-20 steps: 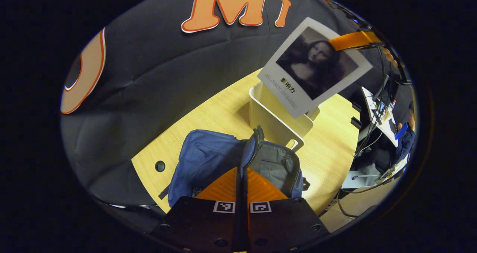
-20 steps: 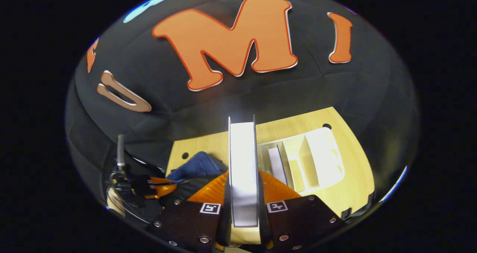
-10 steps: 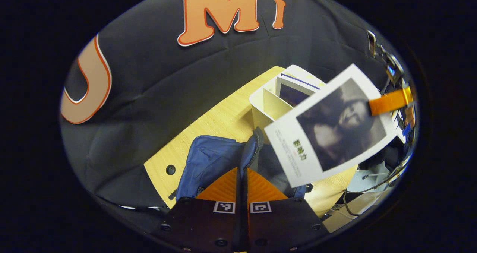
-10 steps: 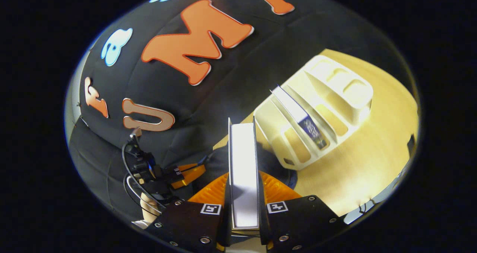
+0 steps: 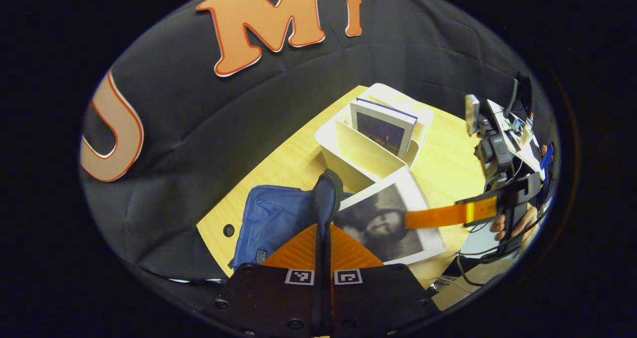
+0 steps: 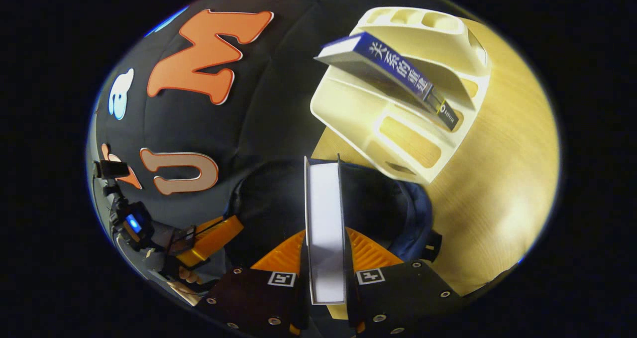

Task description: Open the schoolbag, grab two books from the bookshelf and put them into the schoolbag.

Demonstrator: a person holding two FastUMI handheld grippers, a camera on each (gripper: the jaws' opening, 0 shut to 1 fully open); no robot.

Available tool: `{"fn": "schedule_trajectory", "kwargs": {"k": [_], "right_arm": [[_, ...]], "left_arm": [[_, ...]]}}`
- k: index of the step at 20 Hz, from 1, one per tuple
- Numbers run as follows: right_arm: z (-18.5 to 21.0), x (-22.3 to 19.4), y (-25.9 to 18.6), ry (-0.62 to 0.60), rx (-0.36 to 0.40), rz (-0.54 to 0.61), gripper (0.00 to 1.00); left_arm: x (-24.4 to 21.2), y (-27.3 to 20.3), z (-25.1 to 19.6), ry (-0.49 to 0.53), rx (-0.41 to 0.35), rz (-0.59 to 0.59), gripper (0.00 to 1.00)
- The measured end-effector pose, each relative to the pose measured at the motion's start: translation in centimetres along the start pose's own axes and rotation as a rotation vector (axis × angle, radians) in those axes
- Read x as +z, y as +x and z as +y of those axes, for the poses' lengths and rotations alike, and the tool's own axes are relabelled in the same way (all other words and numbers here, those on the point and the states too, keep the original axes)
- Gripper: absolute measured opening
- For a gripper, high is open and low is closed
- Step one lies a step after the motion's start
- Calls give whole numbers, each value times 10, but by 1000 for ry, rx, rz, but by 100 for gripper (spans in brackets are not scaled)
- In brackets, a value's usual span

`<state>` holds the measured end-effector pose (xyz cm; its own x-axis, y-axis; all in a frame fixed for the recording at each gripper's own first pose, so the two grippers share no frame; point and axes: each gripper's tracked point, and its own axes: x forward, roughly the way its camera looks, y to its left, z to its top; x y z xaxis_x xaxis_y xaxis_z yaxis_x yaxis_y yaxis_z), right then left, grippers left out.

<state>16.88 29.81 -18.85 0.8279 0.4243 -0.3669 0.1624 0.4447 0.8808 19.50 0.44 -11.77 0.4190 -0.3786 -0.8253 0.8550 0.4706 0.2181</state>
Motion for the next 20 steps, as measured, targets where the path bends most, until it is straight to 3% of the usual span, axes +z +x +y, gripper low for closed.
{"fn": "schedule_trajectory", "kwargs": {"k": [6, 12, 13, 14, 16, 17, 18, 19, 20], "right_arm": [[11, -4, 45, -4, -34, -58, 29], [2, -20, 67, -29, -106, 18, 28], [1, -20, 67, -32, -111, 28, 17], [0, -19, 65, -36, -115, 36, 31], [1, -20, 61, -39, -115, 58, 35], [-1, -19, 60, -35, -122, 60, 22], [0, -19, 59, -35, -119, 60, 41], [-1, -17, 57, -35, -122, 56, 48], [-3, -17, 56, -36, -133, 54, 64]], "left_arm": [[1, -4, -5, 20, 4, -11, 1], [-3, 4, 2, 23, 9, 9, 1], [-3, 5, 3, 16, 7, 8, 1], [-3, 7, 3, 6, 4, 8, 1], [-4, 8, 4, -6, -3, 7, 1], [-4, 8, 4, -6, -5, 5, 1], [-5, 8, 4, -6, -7, 6, 1], [-6, 10, 4, -4, -9, 6, 1], [-7, 10, 4, -3, -8, 7, 1]]}}
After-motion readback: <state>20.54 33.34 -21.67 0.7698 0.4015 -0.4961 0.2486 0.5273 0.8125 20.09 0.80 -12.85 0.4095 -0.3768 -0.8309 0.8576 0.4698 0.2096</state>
